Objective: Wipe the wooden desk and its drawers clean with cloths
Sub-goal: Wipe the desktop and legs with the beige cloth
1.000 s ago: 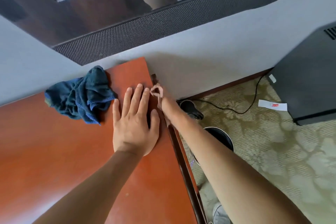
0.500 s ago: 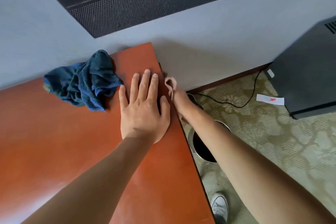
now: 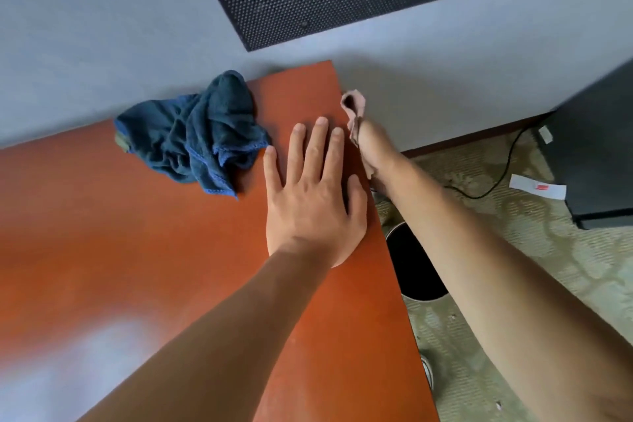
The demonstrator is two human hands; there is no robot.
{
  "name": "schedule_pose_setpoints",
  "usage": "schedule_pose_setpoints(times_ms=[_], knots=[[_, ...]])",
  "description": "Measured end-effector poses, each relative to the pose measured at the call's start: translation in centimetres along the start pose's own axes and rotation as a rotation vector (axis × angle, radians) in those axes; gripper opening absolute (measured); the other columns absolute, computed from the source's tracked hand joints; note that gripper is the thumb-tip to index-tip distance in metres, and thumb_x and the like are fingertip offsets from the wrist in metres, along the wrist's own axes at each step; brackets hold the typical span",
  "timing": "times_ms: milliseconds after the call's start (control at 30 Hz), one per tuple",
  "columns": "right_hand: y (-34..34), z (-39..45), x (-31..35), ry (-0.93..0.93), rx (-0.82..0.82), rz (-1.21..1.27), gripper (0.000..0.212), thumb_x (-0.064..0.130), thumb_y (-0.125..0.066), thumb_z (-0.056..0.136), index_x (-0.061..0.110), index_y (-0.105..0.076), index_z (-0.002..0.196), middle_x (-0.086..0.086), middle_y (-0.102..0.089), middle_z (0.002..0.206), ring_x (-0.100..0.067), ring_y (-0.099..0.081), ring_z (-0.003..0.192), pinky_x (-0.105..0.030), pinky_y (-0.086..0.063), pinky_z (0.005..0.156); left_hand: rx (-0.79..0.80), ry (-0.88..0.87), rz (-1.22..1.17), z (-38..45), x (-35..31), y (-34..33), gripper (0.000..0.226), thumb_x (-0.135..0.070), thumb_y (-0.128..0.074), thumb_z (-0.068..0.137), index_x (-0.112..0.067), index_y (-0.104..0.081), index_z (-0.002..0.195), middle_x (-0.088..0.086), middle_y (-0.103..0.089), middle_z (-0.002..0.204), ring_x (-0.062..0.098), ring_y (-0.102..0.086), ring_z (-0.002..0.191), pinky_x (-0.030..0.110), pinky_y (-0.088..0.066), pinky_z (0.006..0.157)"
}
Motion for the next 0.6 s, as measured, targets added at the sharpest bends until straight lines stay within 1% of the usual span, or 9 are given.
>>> schedule_pose_setpoints(times_ms=[67,100,167,267,300,333,400,467,600], knots=[[1.2,-1.9,-3.0,-0.091,-0.01,0.014,0.035,0.037,-0.048,0.106,0.018,-0.062,0.08,-0.025,-0.061,0.09,-0.037,-0.062,0.086,-0.028,-0.051,0.086,0.004,-0.004,0.002,-0.1,0.0,0.0,0.072,-0.048,-0.022,0.099,-0.025,-0.014,0.167,-0.005,-0.002,0.175,0.019,0.007,0.161,0.056,0.002,0.128],[1.7,-3.2,-4.8,-0.148,-0.004,0.044,0.036,0.042,-0.047,0.105,0.02,-0.065,0.082,-0.032,-0.065,0.112,-0.037,-0.066,0.111,-0.036,-0.052,0.1,0.003,-0.007,0.005,-0.1,0.0,0.0,0.072,-0.048,-0.022,0.099,-0.024,-0.015,0.167,-0.005,-0.002,0.175,0.02,0.007,0.161,0.057,0.001,0.128],[1.8,-4.9,-6.9,-0.179,0.06,0.091,0.041,0.061,-0.048,0.092,0.029,-0.075,0.095,-0.032,-0.054,0.136,-0.043,-0.051,0.13,-0.054,-0.04,0.114,0.0,-0.01,0.009,-0.1,0.0,-0.1,0.072,-0.047,-0.023,0.099,-0.023,-0.017,0.167,-0.004,-0.003,0.175,0.021,0.005,0.161,0.057,0.0,0.127],[1.6,-3.5,-5.6,-0.125,0.016,0.072,0.037,0.057,-0.047,0.093,0.034,-0.076,0.094,-0.029,-0.061,0.131,-0.048,-0.038,0.133,-0.05,-0.042,0.112,-0.009,-0.007,0.003,-0.2,0.0,-0.1,0.072,-0.047,-0.024,0.098,-0.023,-0.018,0.166,-0.004,-0.005,0.175,0.021,0.004,0.161,0.058,-0.001,0.127],[1.2,-2.2,-4.6,-0.103,-0.003,0.104,0.034,0.05,-0.046,0.099,0.031,-0.073,0.09,-0.025,-0.067,0.115,-0.036,-0.064,0.108,-0.042,-0.045,0.104,-0.012,-0.007,0.0,-0.2,0.0,0.0,0.073,-0.047,-0.024,0.098,-0.023,-0.018,0.166,-0.004,-0.005,0.175,0.021,0.003,0.161,0.058,-0.001,0.127],[0.7,-1.1,-3.0,-0.066,0.0,0.107,0.033,0.041,-0.044,0.104,0.026,-0.066,0.083,-0.016,-0.063,0.089,-0.017,-0.046,0.084,-0.034,-0.044,0.09,-0.01,-0.007,-0.003,-0.2,-0.1,0.0,0.073,-0.047,-0.024,0.098,-0.024,-0.018,0.166,-0.004,-0.006,0.175,0.02,0.003,0.161,0.058,-0.001,0.127],[-0.2,0.8,0.3,0.026,0.002,0.101,0.038,0.025,-0.042,0.109,0.02,-0.046,0.071,0.001,-0.037,0.057,-0.012,-0.038,0.055,-0.024,-0.035,0.064,-0.007,-0.003,-0.002,-0.2,-0.1,-0.1,0.072,-0.048,-0.024,0.098,-0.024,-0.017,0.166,-0.005,-0.005,0.175,0.019,0.004,0.161,0.057,0.001,0.128],[-0.7,0.8,1.9,0.048,-0.01,0.149,0.043,0.024,-0.043,0.108,0.022,-0.039,0.065,0.011,-0.025,0.047,-0.004,-0.025,0.043,-0.019,-0.026,0.05,-0.011,0.0,0.0,-0.2,-0.1,0.0,0.072,-0.047,-0.024,0.099,-0.024,-0.017,0.166,-0.006,-0.005,0.175,0.019,0.004,0.161,0.056,0.002,0.128],[1.1,-5.0,-2.1,-0.005,0.026,0.064,0.037,0.041,-0.043,0.106,0.027,-0.052,0.073,0.012,-0.041,0.048,-0.002,-0.038,0.043,-0.02,-0.033,0.055,-0.037,0.001,0.011,0.1,0.2,0.2,0.071,-0.047,-0.024,0.099,-0.025,-0.02,0.166,-0.006,-0.009,0.174,0.019,0.0,0.161,0.056,0.0,0.128]])
Point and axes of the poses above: each hand's wrist, its own z-axis towards the middle knuckle, its own y-axis out of the back of the hand, x = y × z, the point moved 8 cm from there along z, towards the middle knuckle
